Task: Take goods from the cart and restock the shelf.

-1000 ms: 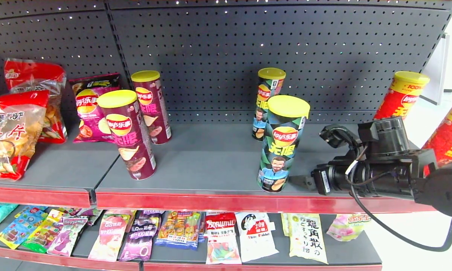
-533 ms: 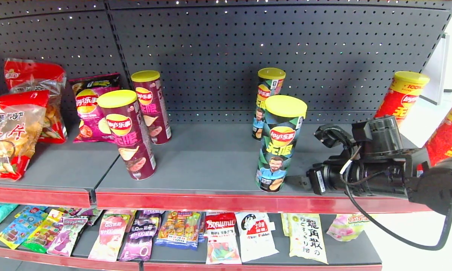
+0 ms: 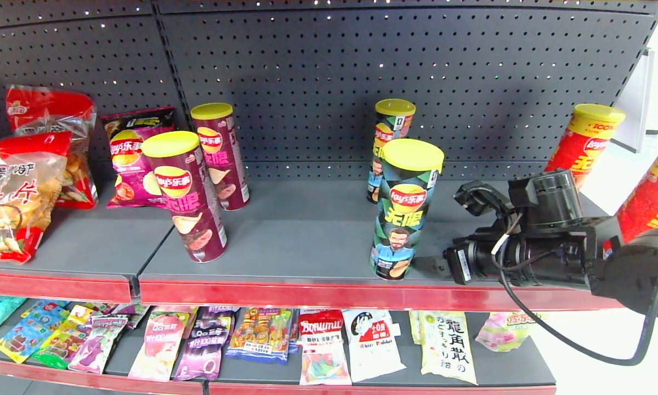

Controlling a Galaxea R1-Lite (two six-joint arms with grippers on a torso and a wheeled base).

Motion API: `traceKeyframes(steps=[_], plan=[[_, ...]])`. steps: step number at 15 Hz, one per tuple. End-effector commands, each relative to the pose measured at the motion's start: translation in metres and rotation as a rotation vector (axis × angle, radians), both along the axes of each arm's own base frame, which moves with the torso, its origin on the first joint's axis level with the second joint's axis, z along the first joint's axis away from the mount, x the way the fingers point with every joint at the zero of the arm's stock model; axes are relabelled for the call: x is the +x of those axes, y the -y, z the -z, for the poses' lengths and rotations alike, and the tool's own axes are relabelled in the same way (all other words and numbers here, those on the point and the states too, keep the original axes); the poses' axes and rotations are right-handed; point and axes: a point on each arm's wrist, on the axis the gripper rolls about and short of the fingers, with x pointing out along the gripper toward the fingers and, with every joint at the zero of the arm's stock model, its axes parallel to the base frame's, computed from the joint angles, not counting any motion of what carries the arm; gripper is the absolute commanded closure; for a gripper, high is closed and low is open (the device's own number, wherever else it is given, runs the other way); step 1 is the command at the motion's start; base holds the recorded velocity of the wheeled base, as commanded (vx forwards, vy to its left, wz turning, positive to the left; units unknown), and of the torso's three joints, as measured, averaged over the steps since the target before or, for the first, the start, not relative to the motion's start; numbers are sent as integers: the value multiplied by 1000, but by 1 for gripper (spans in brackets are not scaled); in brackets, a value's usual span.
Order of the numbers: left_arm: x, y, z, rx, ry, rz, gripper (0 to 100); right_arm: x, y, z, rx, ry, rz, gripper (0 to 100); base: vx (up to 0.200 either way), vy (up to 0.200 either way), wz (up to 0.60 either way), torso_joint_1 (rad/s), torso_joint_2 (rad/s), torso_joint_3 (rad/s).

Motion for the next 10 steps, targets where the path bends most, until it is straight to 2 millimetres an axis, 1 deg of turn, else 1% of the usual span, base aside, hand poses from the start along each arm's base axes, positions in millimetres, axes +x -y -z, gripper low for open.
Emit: traceKeyframes(steps=[1, 10], plan=[[0, 0, 0, 0, -1, -1, 0, -1, -3, 0, -5, 0, -4, 0, 0, 0, 0, 0, 0, 0], [0, 0, 0, -1, -1, -4, 0, 7, -8, 0, -3, 8, -8, 0, 0, 0, 0, 0, 0, 0]])
